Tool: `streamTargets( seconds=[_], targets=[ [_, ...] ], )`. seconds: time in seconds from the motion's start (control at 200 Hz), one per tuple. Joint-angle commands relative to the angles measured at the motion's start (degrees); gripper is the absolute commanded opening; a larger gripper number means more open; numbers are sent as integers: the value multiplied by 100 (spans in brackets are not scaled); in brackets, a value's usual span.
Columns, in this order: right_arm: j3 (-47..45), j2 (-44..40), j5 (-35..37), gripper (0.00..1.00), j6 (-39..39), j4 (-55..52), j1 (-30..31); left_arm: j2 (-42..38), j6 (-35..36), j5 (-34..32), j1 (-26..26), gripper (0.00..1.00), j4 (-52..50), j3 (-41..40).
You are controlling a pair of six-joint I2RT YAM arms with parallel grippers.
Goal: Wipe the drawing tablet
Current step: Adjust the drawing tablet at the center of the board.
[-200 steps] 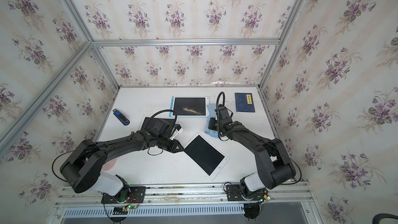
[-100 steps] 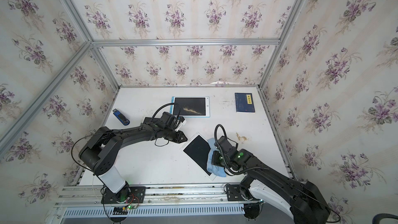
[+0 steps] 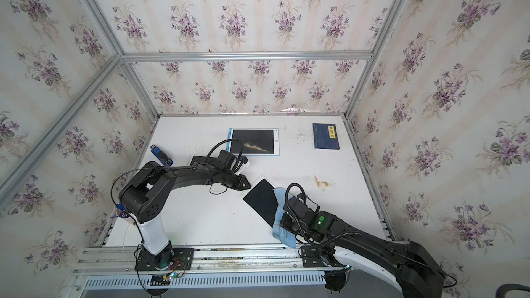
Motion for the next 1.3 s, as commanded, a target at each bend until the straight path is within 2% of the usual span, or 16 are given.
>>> streamTargets(
  seconds=[0.0, 0.24, 0.415, 0.814, 0.944, 1.094, 1.214, 1.299],
  targets=[
    [-112, 361, 234, 0, -62, -650, -281, 6, -85, 272, -26, 22, -44, -282],
    [335, 1331, -164, 0, -1342, 113, -1450, -283, -282, 338, -64, 21, 270, -941],
    [772, 2409, -519, 0, -2278, 680, -2341, -605, -367, 301, -82, 21, 298, -1273],
    [2149, 4531, -951, 0, -3100, 1381, -2504, -1421, -542, 56, -121, 21, 168, -1752],
    [2241, 4587, -897, 0, -3174, 1361, -2503, -1442, -522, -28, -126, 21, 81, -1738],
    [2341, 4232, -634, 0, -3303, 1019, -2498, -1683, -510, -214, -123, 22, 40, -1772],
    [2604, 3736, -371, 0, -3572, 769, -2491, -2215, -450, -401, -130, 26, 44, -1824],
    [2830, 3531, -445, 0, -3849, 778, -2454, -2799, -343, -471, -134, 30, 18, -1818]
  ],
)
